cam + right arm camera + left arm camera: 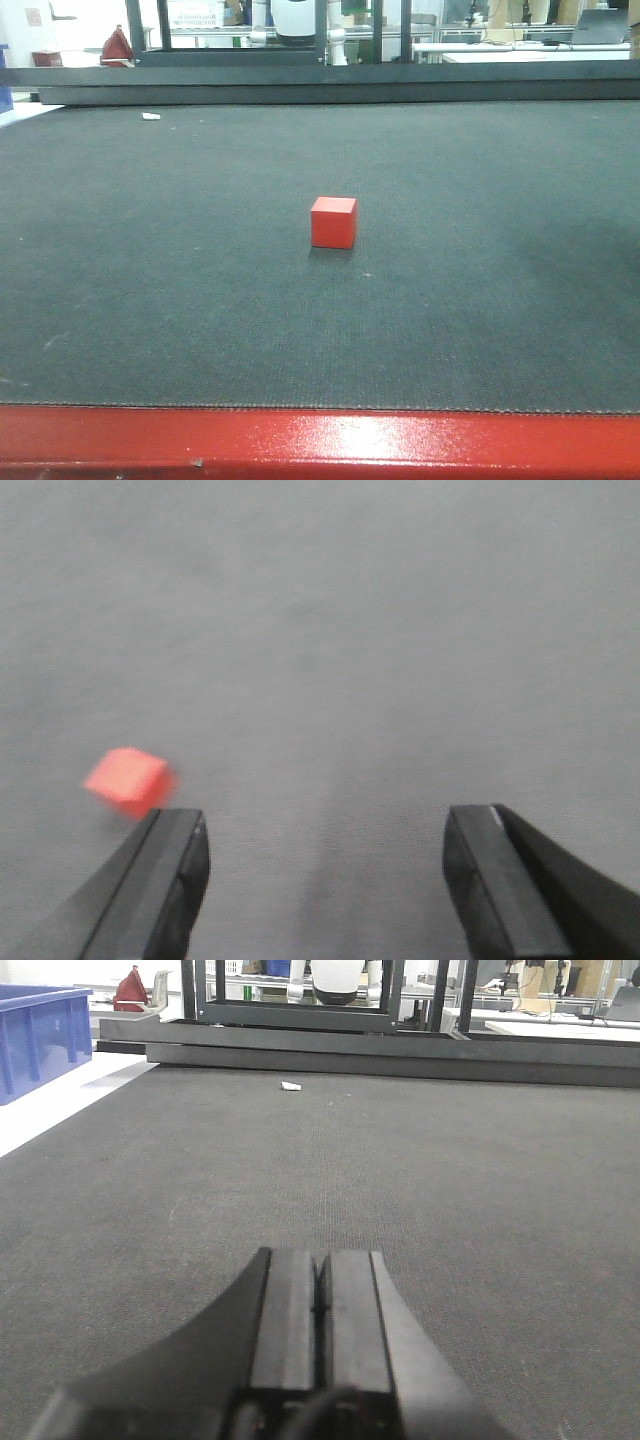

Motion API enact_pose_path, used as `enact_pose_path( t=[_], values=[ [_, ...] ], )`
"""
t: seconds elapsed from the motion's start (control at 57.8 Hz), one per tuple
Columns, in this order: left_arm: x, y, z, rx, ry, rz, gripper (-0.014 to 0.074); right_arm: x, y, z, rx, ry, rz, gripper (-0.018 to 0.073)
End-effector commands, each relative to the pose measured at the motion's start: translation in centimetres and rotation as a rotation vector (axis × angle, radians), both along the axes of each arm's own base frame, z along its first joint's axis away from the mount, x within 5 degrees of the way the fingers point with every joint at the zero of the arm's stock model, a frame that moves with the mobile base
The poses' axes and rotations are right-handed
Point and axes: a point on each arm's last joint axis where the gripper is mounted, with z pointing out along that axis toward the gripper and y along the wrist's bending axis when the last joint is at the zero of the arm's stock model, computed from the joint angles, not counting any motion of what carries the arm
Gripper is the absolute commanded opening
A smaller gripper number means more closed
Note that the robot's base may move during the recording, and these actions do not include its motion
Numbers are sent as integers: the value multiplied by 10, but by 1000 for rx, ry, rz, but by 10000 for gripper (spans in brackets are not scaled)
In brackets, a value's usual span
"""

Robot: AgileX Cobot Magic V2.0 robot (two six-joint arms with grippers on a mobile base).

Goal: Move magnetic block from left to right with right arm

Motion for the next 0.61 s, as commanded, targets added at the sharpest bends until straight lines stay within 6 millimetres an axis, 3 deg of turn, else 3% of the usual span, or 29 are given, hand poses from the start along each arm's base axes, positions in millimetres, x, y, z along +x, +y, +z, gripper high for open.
enact_pose_path(
  t=[0.0,0.208,0.364,0.589],
  values=[
    [-1,1,5,-18,-84,9,-126,22,24,25,63,-3,5,591],
    [-1,1,5,-18,-84,9,-126,71,88,20,52,221,-46,591],
    [-1,1,5,-18,-84,9,-126,105,136,0,-17,352,-70,591],
    [-1,1,5,-18,-84,9,-126,139,175,-30,-110,480,-101,591]
  ],
)
